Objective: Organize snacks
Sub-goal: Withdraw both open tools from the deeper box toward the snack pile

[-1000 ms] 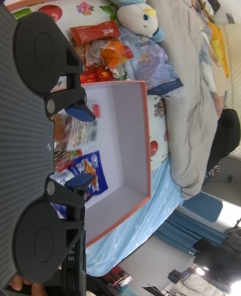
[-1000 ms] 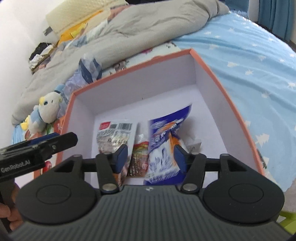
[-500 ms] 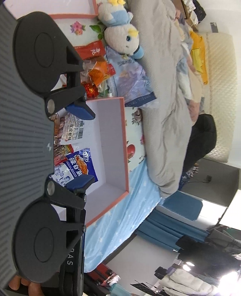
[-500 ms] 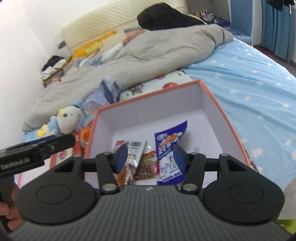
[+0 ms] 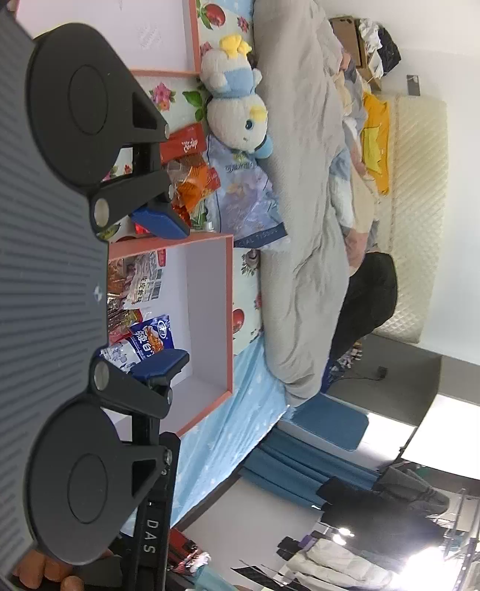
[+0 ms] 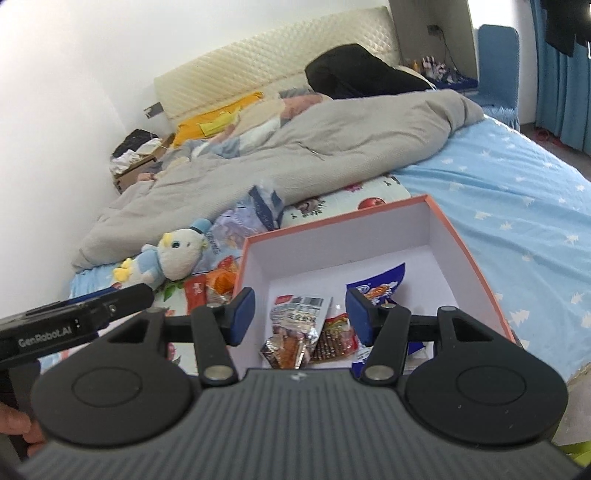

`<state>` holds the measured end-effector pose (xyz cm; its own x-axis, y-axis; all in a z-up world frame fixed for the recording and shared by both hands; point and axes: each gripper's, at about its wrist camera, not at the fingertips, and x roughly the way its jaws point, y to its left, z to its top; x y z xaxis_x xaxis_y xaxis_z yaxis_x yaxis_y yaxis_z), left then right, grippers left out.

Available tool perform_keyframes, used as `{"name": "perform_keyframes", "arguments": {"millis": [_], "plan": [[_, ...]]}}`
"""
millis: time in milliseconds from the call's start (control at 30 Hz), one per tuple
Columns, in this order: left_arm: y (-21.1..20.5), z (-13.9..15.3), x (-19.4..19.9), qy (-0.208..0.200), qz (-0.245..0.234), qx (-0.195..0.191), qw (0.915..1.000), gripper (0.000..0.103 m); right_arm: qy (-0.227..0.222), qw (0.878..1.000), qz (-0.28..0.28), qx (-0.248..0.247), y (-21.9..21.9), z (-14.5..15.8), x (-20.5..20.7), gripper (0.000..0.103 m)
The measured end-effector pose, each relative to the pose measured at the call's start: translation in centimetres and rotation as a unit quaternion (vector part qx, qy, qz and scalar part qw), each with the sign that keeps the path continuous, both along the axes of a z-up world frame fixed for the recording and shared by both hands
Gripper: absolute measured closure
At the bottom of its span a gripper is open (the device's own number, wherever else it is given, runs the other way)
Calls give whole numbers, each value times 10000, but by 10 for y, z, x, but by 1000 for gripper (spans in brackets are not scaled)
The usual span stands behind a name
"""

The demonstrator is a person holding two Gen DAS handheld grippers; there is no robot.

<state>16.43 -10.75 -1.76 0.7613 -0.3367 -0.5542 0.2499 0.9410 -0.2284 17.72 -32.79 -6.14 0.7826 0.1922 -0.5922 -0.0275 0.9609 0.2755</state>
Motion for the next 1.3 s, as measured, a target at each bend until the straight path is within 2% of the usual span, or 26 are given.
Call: {"name": "perform_keyframes", "arguments": {"millis": [533, 1000, 1300], "plan": [[48, 12, -73, -273, 434, -58, 9987, 32, -296, 9977, 566, -218, 61, -9, -50, 46], [88, -16, -110, 32, 957, -132, 9953, 32, -382, 9932, 1085, -175, 101, -23, -80, 46], [116, -33, -108, 207, 1336, -298, 9904, 30, -220, 9928, 1162, -169, 112, -33, -68, 46]]}}
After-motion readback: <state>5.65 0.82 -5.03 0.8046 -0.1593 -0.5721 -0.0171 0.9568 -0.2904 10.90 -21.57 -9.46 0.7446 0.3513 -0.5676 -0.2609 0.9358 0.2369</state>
